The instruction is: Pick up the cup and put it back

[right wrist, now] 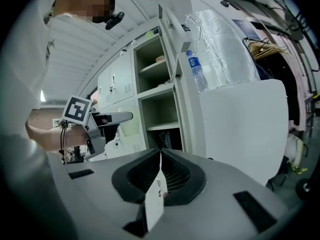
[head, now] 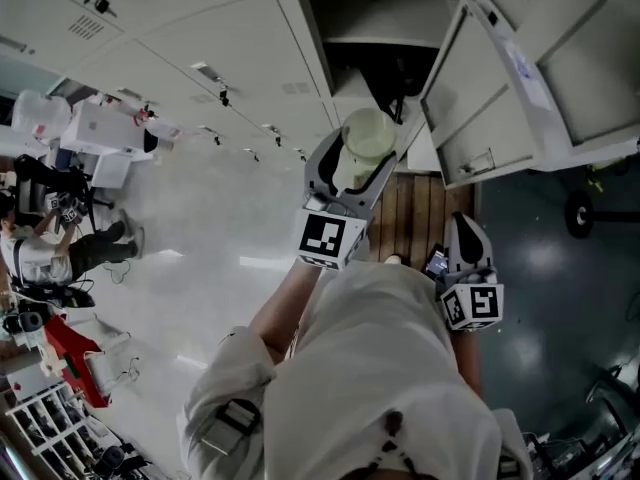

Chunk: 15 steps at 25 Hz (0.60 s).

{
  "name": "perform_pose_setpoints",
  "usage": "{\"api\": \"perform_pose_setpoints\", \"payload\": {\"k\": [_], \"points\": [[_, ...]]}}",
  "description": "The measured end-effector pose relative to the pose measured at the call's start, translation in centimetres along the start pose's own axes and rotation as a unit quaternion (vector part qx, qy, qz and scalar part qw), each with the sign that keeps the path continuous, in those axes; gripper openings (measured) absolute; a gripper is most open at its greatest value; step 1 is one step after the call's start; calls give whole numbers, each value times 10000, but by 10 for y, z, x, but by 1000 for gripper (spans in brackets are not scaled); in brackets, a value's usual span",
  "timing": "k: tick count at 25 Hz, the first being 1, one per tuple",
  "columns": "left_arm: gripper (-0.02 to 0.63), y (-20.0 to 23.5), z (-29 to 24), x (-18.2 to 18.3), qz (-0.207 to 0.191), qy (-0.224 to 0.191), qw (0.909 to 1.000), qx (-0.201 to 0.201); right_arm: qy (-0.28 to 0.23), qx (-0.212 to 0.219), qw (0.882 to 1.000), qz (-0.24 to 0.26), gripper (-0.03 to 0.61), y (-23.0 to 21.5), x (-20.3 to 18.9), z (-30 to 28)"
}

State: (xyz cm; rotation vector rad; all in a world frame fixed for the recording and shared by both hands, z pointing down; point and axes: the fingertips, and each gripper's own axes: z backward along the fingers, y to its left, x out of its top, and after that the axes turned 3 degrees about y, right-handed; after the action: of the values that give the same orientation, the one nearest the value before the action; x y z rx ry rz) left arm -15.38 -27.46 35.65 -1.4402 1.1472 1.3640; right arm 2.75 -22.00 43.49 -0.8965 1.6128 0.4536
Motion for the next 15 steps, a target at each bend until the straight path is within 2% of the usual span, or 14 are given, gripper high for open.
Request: {"api": "perform_pose_setpoints", "payload": {"k": [4,10,15], "points": [[332,19,-39,3,-56,0,9998,-206,14,-259,9996,-69,26,-6,4,-22],[331,50,-101,17,-372,-78,9983,-443,-1,-501,9987,-80,26,-4,11,-56],[331,72,-157,26,-568,5,9971,-513,-53,-985,9949,-215,26,-6,16,-64]]}}
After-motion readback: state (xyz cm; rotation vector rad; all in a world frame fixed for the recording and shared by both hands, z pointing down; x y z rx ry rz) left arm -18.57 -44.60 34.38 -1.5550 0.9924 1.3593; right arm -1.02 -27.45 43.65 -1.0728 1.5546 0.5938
